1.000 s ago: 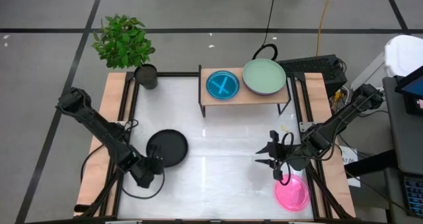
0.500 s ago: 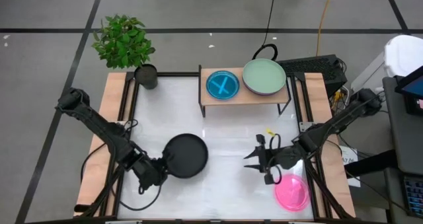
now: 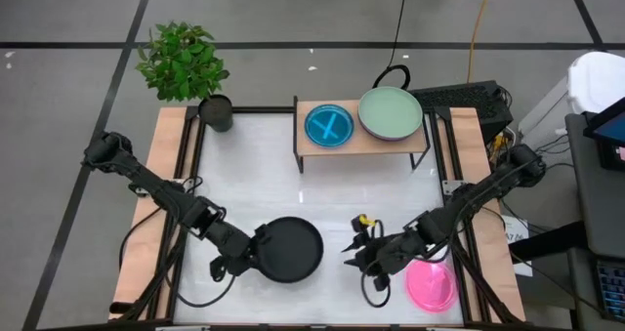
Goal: Place and stack plates onto a shelf
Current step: Stack the black plate on top of the light green plate on the shelf
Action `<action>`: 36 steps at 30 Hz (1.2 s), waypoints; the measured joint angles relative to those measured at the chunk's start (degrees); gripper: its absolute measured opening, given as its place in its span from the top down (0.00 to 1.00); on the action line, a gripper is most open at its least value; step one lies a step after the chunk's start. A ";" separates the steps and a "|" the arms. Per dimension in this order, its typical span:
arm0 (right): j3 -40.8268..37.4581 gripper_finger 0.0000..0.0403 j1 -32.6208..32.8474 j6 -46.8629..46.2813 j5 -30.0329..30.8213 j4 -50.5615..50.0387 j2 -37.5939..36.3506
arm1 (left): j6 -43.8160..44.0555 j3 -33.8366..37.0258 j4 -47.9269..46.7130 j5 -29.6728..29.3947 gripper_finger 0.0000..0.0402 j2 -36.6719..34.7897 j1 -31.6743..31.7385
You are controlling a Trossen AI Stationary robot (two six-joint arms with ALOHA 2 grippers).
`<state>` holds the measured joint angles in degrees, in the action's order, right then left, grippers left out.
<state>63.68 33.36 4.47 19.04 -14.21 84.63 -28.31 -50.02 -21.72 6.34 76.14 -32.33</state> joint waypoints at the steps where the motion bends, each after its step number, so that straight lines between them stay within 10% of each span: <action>1: 0.51 0.70 -0.01 1.01 -0.08 0.26 0.91 | -0.08 0.01 0.08 0.48 0.97 0.00 0.24; 36: 1.20 0.75 -8.32 18.75 -16.65 11.54 11.62 | -7.40 -0.07 4.75 4.26 0.96 2.69 5.74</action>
<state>64.88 25.03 23.22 2.39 -2.67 96.24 -35.71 -50.09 -16.97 10.60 78.83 -26.59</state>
